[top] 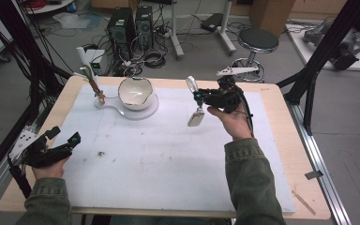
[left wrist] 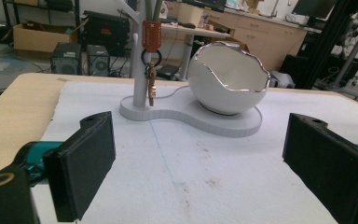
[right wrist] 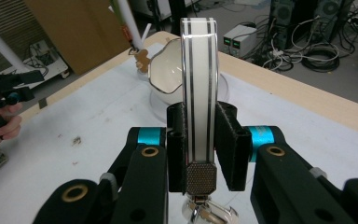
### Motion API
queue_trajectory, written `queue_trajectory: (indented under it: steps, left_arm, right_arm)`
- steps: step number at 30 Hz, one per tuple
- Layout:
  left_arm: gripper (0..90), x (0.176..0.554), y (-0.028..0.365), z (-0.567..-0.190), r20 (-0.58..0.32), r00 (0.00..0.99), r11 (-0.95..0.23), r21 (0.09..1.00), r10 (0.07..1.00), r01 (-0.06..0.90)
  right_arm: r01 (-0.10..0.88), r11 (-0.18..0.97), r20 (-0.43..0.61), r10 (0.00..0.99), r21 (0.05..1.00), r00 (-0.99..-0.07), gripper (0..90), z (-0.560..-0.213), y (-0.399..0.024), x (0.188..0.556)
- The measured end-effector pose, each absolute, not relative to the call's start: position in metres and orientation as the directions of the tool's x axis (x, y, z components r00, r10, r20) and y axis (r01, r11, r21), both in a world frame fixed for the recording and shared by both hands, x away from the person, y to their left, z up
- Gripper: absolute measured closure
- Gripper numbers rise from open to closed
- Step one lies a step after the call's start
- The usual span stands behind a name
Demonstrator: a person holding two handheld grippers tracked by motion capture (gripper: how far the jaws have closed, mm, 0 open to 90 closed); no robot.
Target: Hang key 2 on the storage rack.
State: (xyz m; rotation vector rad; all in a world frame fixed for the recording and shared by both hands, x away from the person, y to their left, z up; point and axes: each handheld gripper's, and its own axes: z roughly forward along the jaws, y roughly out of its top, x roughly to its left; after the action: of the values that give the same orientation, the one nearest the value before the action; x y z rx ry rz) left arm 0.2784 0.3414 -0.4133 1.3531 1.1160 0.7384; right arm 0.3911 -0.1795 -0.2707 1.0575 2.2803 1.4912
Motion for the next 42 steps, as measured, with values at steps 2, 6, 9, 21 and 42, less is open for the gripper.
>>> queue_trajectory:
  steps: [2,6,9,21,42]
  left_arm:
    - [9.8,0.278,0.341,-0.413,-0.189,0.345,0.130,0.974,0.919,0.187]
    - [9.8,0.279,0.341,-0.413,-0.189,0.345,0.130,0.974,0.919,0.187]
    - [9.7,0.279,0.341,-0.414,-0.191,0.346,0.131,0.973,0.919,0.188]
    - [9.7,0.279,0.341,-0.413,-0.196,0.354,0.134,0.972,0.914,0.191]
    - [9.7,0.278,0.324,-0.403,-0.198,0.444,0.122,0.973,0.874,0.194]
  right_arm:
    - [0.446,0.229,0.196,0.665,0.865,-0.721,75.0,-0.273,-0.179,0.388]
    - [0.451,0.223,0.204,0.663,0.864,-0.720,75.0,-0.280,-0.178,0.384]
    - [0.445,0.233,0.194,0.663,0.865,-0.723,75.0,-0.284,-0.176,0.381]
    - [0.430,0.212,0.210,0.635,0.878,-0.743,75.0,-0.297,-0.167,0.365]
    - [0.414,0.164,0.267,0.546,0.895,-0.794,75.0,-0.327,-0.135,0.343]
